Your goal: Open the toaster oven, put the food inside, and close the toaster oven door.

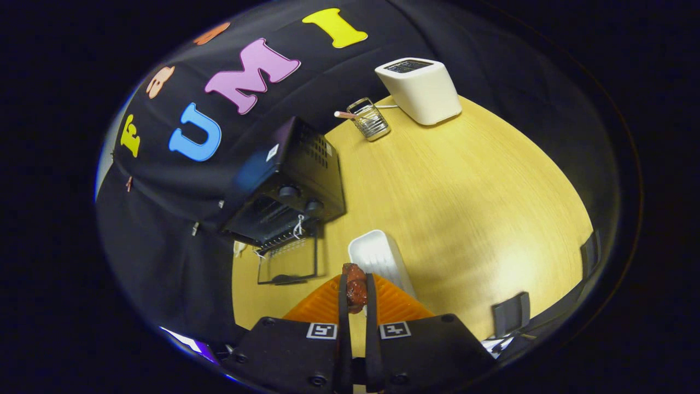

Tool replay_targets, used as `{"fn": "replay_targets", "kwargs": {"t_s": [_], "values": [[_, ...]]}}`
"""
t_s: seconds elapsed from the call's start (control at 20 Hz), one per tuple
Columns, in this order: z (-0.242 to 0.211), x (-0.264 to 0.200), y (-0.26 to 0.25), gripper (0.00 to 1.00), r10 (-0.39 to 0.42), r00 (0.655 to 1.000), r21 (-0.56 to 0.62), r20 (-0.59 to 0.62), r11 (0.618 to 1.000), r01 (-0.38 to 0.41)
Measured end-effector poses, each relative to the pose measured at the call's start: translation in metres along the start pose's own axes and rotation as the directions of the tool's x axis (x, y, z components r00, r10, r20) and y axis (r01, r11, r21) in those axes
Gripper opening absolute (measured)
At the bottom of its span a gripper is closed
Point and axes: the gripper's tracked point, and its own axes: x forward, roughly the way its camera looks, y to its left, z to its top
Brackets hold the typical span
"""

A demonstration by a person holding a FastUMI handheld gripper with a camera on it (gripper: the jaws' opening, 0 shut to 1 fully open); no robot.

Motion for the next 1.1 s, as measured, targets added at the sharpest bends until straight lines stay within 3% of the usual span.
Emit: {"fn": "replay_targets", "kwargs": {"t_s": [0.4, 0.85, 1.1], "values": [[-0.032, 0.025, 0.118, 0.13, 0.153, 0.988, 0.047, 0.033, 0.987, -0.155], [-0.027, 0.105, 0.177, 0.13, 0.183, 0.955, 0.142, 0.234, 0.965, -0.219], [-0.013, 0.153, 0.193, 0.13, 0.195, 0.919, 0.187, 0.343, 0.945, -0.27]]}}
